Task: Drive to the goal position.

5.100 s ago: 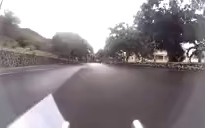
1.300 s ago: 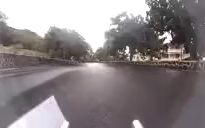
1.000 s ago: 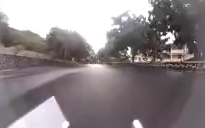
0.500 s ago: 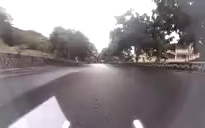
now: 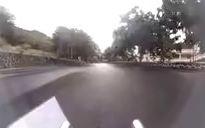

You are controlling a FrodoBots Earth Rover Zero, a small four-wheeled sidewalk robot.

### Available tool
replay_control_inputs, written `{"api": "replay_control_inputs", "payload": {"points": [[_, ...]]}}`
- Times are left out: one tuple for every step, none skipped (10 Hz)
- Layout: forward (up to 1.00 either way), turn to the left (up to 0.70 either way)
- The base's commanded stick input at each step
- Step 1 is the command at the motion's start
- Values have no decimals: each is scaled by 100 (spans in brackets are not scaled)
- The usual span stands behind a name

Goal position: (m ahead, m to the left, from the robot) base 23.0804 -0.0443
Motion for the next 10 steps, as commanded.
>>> {"api": "replay_control_inputs", "payload": {"points": [[100,0],[100,0],[100,0],[100,0],[100,0],[100,0],[100,0],[100,0],[100,0],[100,0]]}}
